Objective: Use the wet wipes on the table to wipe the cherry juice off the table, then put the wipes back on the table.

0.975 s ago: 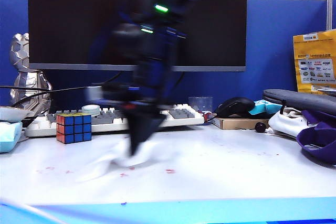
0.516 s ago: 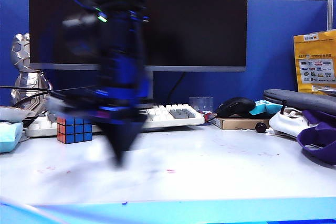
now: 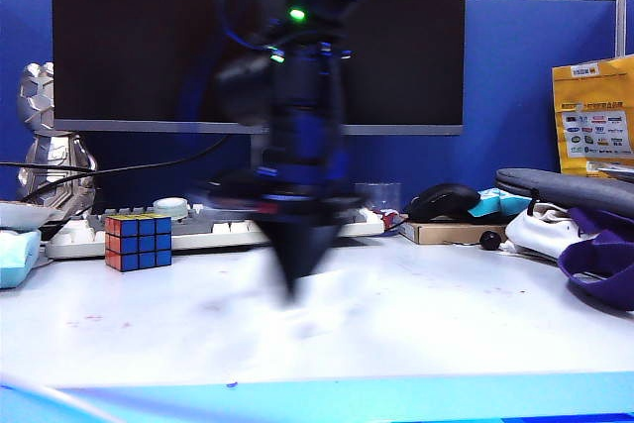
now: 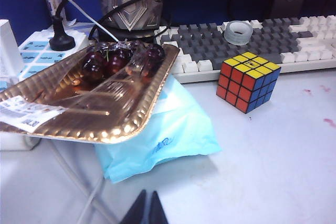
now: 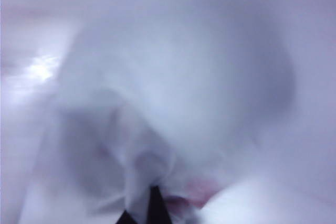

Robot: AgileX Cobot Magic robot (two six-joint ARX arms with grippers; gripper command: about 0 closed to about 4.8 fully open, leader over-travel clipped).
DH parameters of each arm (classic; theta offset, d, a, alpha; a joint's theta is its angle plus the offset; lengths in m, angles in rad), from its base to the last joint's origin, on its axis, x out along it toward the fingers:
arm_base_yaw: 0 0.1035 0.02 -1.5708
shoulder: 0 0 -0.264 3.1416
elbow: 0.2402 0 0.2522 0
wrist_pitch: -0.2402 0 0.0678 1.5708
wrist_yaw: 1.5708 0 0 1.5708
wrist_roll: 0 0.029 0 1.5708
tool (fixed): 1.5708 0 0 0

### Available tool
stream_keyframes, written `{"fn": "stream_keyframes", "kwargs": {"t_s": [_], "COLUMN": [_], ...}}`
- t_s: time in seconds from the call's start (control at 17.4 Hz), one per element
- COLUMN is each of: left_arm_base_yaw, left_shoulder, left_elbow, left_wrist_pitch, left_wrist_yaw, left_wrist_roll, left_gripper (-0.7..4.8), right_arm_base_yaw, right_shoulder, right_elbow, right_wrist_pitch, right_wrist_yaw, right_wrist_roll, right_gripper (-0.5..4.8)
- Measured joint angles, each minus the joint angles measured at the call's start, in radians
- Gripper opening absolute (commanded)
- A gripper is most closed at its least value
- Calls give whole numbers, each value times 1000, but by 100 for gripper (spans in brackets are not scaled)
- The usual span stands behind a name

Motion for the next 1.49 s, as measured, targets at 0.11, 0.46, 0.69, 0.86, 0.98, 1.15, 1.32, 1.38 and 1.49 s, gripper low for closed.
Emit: {"fn": "stream_keyframes", "kwargs": {"t_s": [0.11, 0.46, 0.69, 0.86, 0.98, 1.15, 1.32, 1.38, 1.49], "left_arm_base_yaw": [0, 0, 0, 0, 0, 0, 0, 0, 0], "left_shoulder": [0, 0, 0, 0, 0, 0, 0, 0, 0], "left_elbow": [0, 0, 0, 0, 0, 0, 0, 0, 0], "left_wrist_pitch": [0, 0, 0, 0, 0, 0, 0, 0, 0], "left_wrist_yaw": [0, 0, 0, 0, 0, 0, 0, 0, 0], "left_wrist_roll": [0, 0, 0, 0, 0, 0, 0, 0, 0], "left_gripper": [-2, -2, -2, -2, -2, -2, -2, -2, -2], "right_arm_base_yaw": [91, 125, -59, -149, -153, -58, 91, 115, 173], "right_shoulder": [11, 17, 17, 15, 15, 18, 26, 27, 31], "right_elbow": [0, 11, 11, 14, 15, 15, 11, 11, 6], "right_wrist_pitch": [31, -25, -103, -81, -63, 36, 142, 169, 271], "right_wrist_yaw": [-120, 27, 125, 121, 60, -57, -140, -139, -122], "right_wrist_roll": [-28, 5, 79, 106, 111, 113, 113, 113, 115], "right_gripper": [-5, -5, -5, -5, -5, -5, -5, -5, -5]}}
